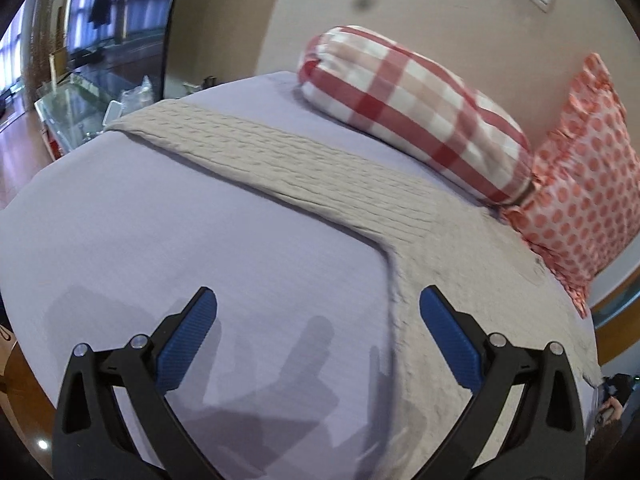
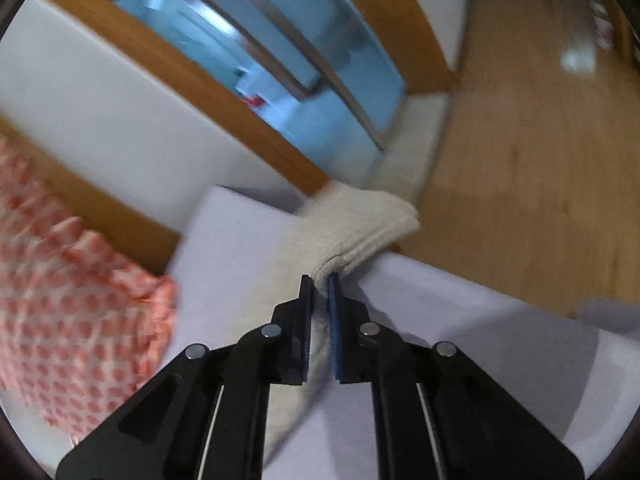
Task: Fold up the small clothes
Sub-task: 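Grasp the sweater's sleeve with the right gripper and fold it across the back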
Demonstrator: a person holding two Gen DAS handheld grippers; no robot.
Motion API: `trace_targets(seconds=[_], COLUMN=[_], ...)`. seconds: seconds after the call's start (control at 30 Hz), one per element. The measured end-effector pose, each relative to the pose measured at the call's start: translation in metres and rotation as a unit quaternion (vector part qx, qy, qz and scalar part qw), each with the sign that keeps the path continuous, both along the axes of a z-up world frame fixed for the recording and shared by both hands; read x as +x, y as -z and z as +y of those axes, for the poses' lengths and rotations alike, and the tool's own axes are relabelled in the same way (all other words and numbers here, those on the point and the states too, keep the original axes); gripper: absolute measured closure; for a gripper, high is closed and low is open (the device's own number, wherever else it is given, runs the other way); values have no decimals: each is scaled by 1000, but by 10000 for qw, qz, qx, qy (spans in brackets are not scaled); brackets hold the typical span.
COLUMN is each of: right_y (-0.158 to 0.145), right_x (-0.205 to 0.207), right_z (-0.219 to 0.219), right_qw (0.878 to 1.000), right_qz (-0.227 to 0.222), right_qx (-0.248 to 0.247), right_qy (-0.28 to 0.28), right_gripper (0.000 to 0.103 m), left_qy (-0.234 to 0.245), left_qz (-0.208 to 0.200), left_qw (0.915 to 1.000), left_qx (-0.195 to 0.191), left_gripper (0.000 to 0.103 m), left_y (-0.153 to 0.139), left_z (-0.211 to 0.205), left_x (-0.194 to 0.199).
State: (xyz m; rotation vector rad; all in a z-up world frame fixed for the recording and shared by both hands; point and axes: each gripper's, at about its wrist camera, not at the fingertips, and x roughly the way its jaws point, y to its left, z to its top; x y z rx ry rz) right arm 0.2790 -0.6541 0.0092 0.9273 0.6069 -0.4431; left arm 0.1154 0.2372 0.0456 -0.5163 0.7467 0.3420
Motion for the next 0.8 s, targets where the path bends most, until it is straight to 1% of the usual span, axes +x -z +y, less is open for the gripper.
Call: trace_targets(seconds=[0.07, 0.1, 0.17, 0.2, 0.23, 0.3, 0.33, 0.4, 0.43, 0.5, 0.53, 0.6, 0.63, 0.67, 0.73, 0.8], right_y=[-36, -50, -86, -106, -115, -134, -139, -136, -126, -105, -89, -67, -56, -49, -44, -46], right_x=[5, 8, 19, 25, 29, 37, 43, 52, 59, 64, 66, 65, 63, 62, 57, 57], right_z=[31, 46, 97, 135, 158, 229, 273, 342, 387, 447, 484, 528, 547, 556, 564, 563], right_qw=[9968, 9941, 9821, 9710, 9637, 9385, 9211, 8941, 8774, 8543, 8391, 8212, 8151, 8125, 8111, 8142], right_qz=[-365, -498, -886, -1088, -1194, -1459, -1532, -1497, -1363, -1051, -782, -439, -285, -205, -172, -210], right_qx=[-568, -731, -1051, -1222, -1287, -1369, -1339, -1209, -1072, -957, -1041, -1193, -1257, -1301, -1321, -1274], right_qy=[-429, -631, -1292, -1745, -2009, -2813, -3319, -4045, -4473, -5000, -5282, -5563, -5648, -5679, -5695, -5660], right_gripper=[95, 95, 95, 95, 95, 95, 95, 95, 95, 95, 95, 95, 95, 95, 95, 95], left_qy=[-59, -98, -181, -230, -308, -400, -431, -483, -497, -514, -509, -522, -540, -568, -668, -701], left_qz=[-9, 8, 21, 33, 50, 18, 2, -24, -38, -42, -50, -38, -23, -11, 10, -34], left_qw=[10000, 9999, 9998, 9997, 9995, 9992, 9990, 9988, 9988, 9987, 9987, 9986, 9985, 9984, 9977, 9974], left_qx=[16, 34, 29, 32, 16, -61, -73, -43, -17, -8, -29, -30, -14, 13, 112, 154], left_gripper=[2, 2, 2, 2, 2, 2, 2, 2, 2, 2, 2, 2, 2, 2, 2, 2], left_y=[2, 3, 5, 5, 5, 5, 4, 3, 2, 0, 0, -1, -2, -3, -5, -6], left_z=[8, 11, 20, 23, 28, 37, 40, 44, 47, 51, 54, 60, 64, 68, 76, 82], left_x=[-3, -3, -6, -6, -7, -9, -10, -11, -10, -9, -8, -8, -7, -7, -6, -5])
